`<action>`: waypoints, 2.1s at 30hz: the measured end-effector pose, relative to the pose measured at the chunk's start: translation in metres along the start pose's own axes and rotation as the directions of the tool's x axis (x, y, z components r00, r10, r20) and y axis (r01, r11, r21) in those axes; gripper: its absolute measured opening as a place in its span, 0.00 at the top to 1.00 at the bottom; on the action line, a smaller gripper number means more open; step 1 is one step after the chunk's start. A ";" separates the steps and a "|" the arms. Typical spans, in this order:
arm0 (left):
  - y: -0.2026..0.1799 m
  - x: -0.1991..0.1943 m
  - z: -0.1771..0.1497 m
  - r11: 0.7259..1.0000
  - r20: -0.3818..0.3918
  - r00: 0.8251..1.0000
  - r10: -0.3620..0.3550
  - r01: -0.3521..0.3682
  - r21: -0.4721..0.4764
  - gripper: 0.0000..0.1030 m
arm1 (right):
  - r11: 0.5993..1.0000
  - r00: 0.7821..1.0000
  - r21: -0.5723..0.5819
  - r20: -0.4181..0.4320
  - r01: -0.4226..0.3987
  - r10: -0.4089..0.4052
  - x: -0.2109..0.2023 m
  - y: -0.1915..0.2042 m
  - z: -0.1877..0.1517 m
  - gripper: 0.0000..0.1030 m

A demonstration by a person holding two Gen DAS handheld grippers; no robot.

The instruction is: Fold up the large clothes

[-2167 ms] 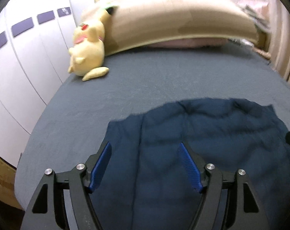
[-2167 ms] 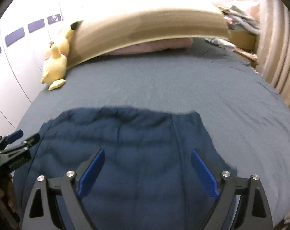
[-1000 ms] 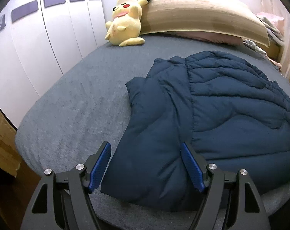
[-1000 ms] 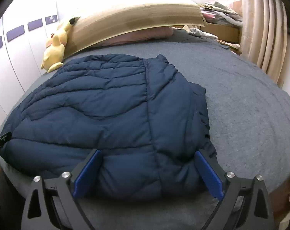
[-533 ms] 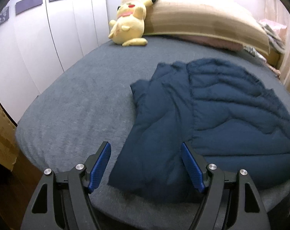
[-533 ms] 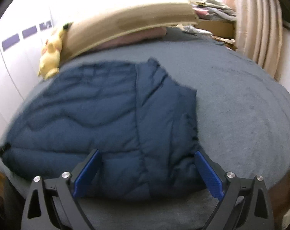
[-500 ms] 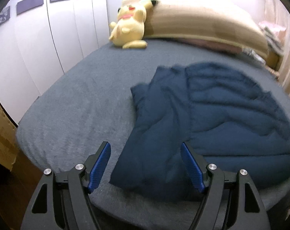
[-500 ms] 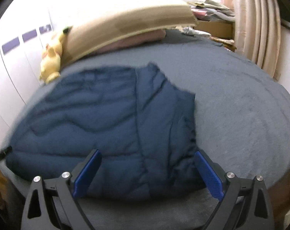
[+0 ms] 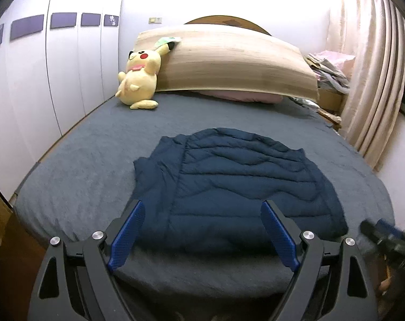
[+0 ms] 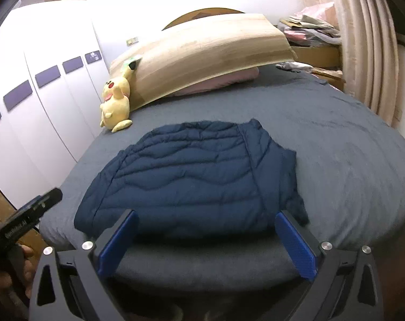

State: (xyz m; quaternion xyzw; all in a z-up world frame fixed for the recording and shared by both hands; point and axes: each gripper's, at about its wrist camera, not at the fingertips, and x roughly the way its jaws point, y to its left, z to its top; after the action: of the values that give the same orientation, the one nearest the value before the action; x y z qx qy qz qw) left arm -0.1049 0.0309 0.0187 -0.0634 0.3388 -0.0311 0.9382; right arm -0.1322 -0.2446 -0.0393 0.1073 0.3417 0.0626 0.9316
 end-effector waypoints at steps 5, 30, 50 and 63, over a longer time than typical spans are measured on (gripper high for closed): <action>-0.007 -0.010 -0.002 1.000 0.015 1.000 0.022 -0.022 0.020 0.14 | 0.999 1.000 -0.042 -0.028 0.000 -0.001 0.000 0.016 -0.019 0.00; -0.012 -0.019 -0.006 0.997 0.042 0.997 0.068 -0.069 0.030 0.14 | 0.994 0.992 -0.092 0.119 0.064 -0.052 -0.027 0.036 -0.005 0.00; -0.012 -0.021 -0.004 0.997 0.050 0.996 0.080 -0.081 0.021 0.14 | 0.990 0.994 -0.122 0.095 0.066 -0.054 -0.022 0.041 -0.008 0.00; -0.014 -0.023 -0.001 0.996 0.062 0.995 0.079 -0.081 0.026 0.14 | 0.990 0.994 -0.126 0.093 0.069 -0.057 -0.021 0.042 -0.007 0.00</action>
State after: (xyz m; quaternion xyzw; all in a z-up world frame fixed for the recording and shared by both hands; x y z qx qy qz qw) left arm -0.1235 0.0192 0.0341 -0.0372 0.3120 0.0036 0.9493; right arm -0.1550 -0.2062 -0.0214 0.0388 0.2981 0.0502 0.9524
